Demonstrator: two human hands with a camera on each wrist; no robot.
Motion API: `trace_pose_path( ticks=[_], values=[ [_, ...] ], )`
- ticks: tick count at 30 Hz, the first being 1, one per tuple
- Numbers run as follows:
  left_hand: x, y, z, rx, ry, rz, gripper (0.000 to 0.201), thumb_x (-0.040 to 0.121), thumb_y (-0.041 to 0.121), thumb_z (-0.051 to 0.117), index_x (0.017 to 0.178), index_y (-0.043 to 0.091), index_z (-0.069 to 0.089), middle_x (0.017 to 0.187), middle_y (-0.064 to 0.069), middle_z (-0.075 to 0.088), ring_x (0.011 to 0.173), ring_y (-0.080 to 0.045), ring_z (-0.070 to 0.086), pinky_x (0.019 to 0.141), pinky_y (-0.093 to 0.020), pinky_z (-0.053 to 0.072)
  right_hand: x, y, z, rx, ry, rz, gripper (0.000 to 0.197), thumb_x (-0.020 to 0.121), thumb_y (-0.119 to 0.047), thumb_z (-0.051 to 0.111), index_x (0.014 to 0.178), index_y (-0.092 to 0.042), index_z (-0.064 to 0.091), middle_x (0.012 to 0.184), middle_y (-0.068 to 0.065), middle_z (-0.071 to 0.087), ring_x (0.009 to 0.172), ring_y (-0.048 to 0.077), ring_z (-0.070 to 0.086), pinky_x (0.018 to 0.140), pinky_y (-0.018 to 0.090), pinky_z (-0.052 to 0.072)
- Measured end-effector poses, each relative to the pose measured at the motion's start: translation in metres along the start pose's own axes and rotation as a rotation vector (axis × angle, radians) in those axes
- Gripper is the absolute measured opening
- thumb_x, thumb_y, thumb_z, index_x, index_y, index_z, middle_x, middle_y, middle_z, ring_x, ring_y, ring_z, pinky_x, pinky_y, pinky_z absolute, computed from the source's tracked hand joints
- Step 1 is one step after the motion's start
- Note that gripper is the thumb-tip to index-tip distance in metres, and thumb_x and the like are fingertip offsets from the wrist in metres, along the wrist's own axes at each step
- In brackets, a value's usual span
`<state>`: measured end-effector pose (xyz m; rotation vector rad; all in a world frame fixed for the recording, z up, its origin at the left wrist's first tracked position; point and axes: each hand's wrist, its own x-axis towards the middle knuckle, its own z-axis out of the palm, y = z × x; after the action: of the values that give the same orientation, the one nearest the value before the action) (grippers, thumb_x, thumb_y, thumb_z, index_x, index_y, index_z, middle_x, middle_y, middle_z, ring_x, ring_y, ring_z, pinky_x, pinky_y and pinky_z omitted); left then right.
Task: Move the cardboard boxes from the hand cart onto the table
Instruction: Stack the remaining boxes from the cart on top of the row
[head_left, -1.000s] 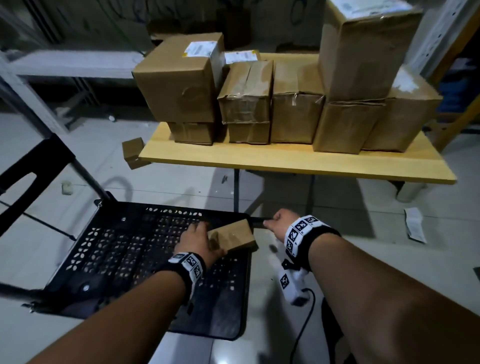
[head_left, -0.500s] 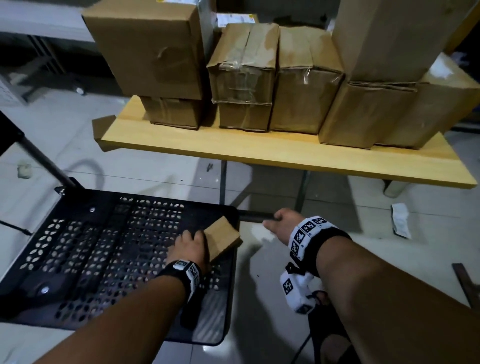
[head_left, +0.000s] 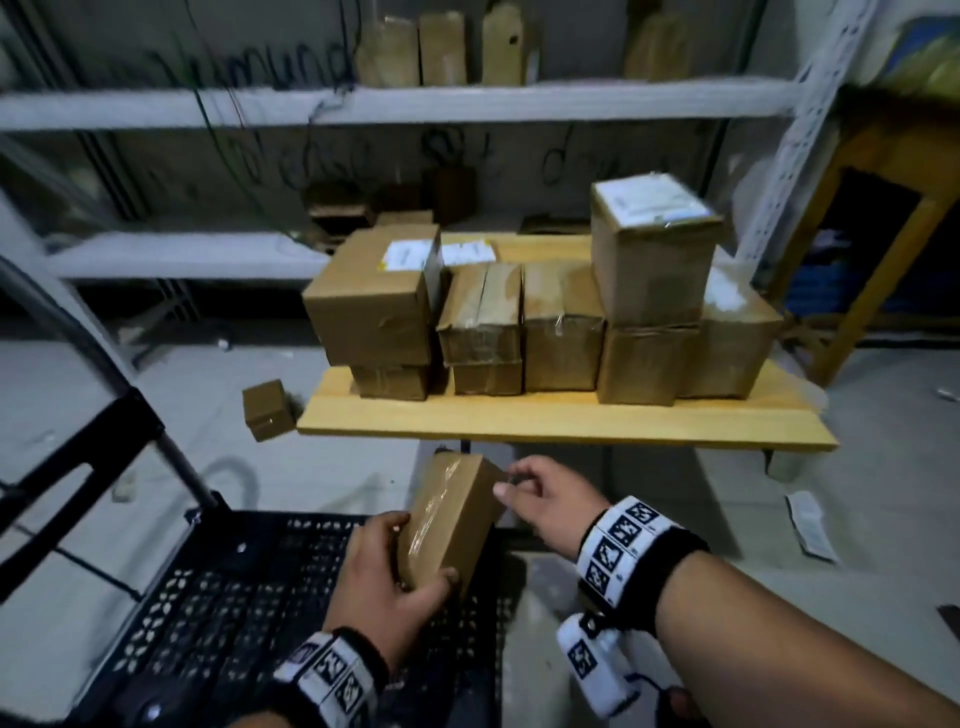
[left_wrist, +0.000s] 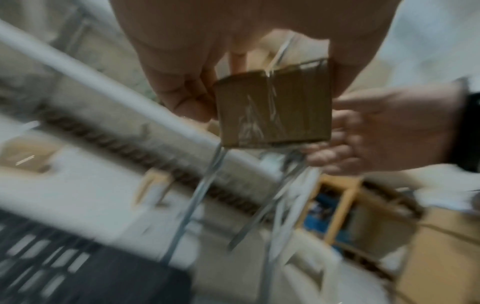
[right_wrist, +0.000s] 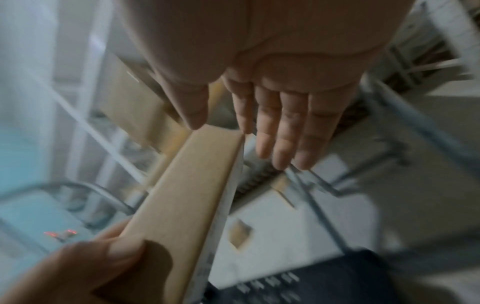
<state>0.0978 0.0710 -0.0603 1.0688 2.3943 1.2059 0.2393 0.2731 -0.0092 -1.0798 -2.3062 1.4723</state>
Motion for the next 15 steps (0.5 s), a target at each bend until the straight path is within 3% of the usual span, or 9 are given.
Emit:
trace_pose_path(
  ticks=[2, 3, 6, 8, 10, 13, 15],
  values=[
    [-0.009, 0.022, -0.022, -0.047, 0.054, 0.09, 0.063, 0.063, 0.062, 0.077, 0.116, 0.039, 0.054, 0.117, 0.006, 0.058, 0.105, -0.009, 0.06, 0.086, -0.026, 0.048, -0.011, -0.016, -0.011, 0.132, 0.048, -0.075, 0.037, 0.09, -0.058, 0.066, 0.114, -0.03, 0.067, 0.095, -0.006, 0.073, 0.085, 0.013, 0.071, 0.08, 0.043, 0.062],
    [-0.013, 0.03, -0.03, -0.072, 0.078, 0.107, 0.058, 0.064, 0.066, 0.072, 0.113, 0.041, 0.054, 0.117, 0.006, 0.059, 0.106, -0.009, 0.06, 0.086, -0.029, 0.049, -0.015, -0.021, -0.014, 0.191, 0.063, -0.103, 0.037, 0.089, -0.059, 0.065, 0.11, -0.028, 0.068, 0.095, -0.003, 0.075, 0.082, 0.016, 0.073, 0.079, 0.044, 0.062],
    [-0.019, 0.065, -0.058, -0.115, 0.135, 0.185, 0.056, 0.066, 0.068, 0.069, 0.114, 0.044, 0.053, 0.121, 0.007, 0.058, 0.109, -0.008, 0.059, 0.086, -0.037, 0.054, -0.028, -0.035, -0.029, 0.451, 0.106, -0.122, 0.045, 0.095, -0.056, 0.061, 0.105, -0.013, 0.067, 0.081, 0.006, 0.073, 0.071, 0.024, 0.069, 0.064, 0.038, 0.054],
    [-0.02, 0.096, -0.073, -0.137, 0.174, 0.257, 0.058, 0.069, 0.067, 0.069, 0.118, 0.041, 0.054, 0.122, 0.004, 0.058, 0.11, -0.009, 0.06, 0.083, -0.035, 0.054, -0.031, -0.036, -0.036, 0.53, 0.124, -0.058, 0.068, 0.083, -0.074, 0.059, 0.103, -0.01, 0.066, 0.072, 0.007, 0.072, 0.064, 0.026, 0.069, 0.059, 0.035, 0.054],
    [-0.012, 0.132, -0.084, -0.189, 0.262, 0.325, 0.06, 0.07, 0.065, 0.071, 0.12, 0.034, 0.056, 0.121, -0.004, 0.06, 0.108, -0.014, 0.064, 0.08, -0.034, 0.056, -0.031, -0.032, -0.04, 0.54, 0.11, -0.008, 0.074, 0.075, -0.078, 0.055, 0.102, -0.01, 0.066, 0.068, 0.006, 0.07, 0.059, 0.023, 0.066, 0.056, 0.032, 0.052],
    [0.017, 0.188, -0.09, -0.229, 0.339, 0.336, 0.062, 0.073, 0.072, 0.07, 0.122, 0.038, 0.057, 0.122, -0.009, 0.063, 0.102, -0.025, 0.069, 0.08, -0.046, 0.061, -0.03, -0.029, -0.044, 0.491, 0.077, 0.022, 0.059, 0.092, -0.068, 0.055, 0.101, -0.012, 0.068, 0.071, 0.003, 0.067, 0.062, 0.019, 0.062, 0.061, 0.032, 0.051],
    [0.047, 0.224, -0.086, -0.249, 0.295, 0.261, 0.064, 0.069, 0.086, 0.067, 0.12, 0.047, 0.059, 0.125, -0.006, 0.063, 0.105, -0.026, 0.07, 0.083, -0.049, 0.063, -0.026, -0.027, -0.046, 0.486, 0.084, 0.015, 0.052, 0.099, -0.061, 0.05, 0.099, -0.013, 0.069, 0.071, 0.003, 0.066, 0.062, 0.018, 0.061, 0.061, 0.032, 0.05]
  ],
)
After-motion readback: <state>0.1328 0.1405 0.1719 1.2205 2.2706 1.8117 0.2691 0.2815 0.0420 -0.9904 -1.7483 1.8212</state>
